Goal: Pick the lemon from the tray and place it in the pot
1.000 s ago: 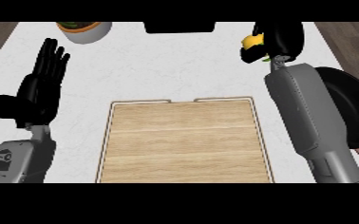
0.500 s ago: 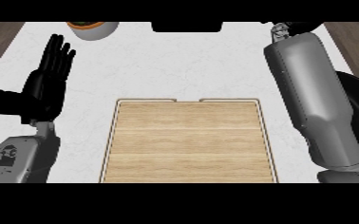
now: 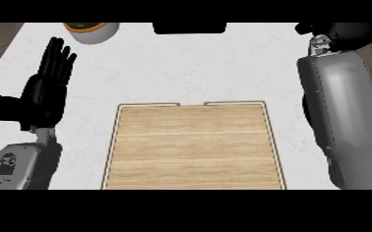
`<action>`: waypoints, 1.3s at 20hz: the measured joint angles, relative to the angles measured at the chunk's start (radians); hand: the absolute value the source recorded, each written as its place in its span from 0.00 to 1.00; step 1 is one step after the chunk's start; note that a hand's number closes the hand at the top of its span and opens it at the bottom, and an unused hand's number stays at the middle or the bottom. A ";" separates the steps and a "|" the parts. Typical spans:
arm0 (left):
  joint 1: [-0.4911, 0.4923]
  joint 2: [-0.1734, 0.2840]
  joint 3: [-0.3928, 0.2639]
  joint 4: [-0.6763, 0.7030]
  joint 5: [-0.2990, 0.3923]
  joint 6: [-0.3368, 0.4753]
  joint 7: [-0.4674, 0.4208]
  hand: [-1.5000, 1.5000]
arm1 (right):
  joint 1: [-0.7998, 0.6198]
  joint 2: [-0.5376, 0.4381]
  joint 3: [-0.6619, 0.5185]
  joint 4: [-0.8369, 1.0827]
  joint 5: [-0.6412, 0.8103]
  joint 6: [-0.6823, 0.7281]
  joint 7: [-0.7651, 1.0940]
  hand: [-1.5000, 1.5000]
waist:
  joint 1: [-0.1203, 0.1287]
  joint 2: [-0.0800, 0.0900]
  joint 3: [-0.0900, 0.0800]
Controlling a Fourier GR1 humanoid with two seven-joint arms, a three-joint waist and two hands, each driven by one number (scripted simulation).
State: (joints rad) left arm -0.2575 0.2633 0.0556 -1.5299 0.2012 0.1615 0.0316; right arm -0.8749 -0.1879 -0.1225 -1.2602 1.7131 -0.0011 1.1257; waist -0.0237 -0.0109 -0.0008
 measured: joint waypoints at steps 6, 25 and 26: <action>0.012 -0.002 0.004 -0.002 -0.003 -0.008 -0.009 0.50 | 0.215 -0.034 -0.076 -0.281 -0.038 0.053 -0.059 1.00 | -0.006 0.001 0.001; -0.017 -0.030 0.013 0.020 -0.031 -0.036 -0.008 0.50 | 0.556 -0.054 -0.352 -0.329 -0.391 -0.066 -0.208 0.00 | 0.021 0.011 0.001; -0.024 -0.031 0.014 0.022 -0.032 -0.035 -0.005 0.50 | 0.555 -0.049 -0.367 -0.311 -0.428 -0.082 -0.226 0.00 | 0.021 0.011 0.002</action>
State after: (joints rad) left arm -0.2815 0.2327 0.0695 -1.5080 0.1693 0.1269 0.0266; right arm -0.3197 -0.2374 -0.4891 -1.5712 1.2854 -0.0828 0.8997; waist -0.0023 0.0006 0.0009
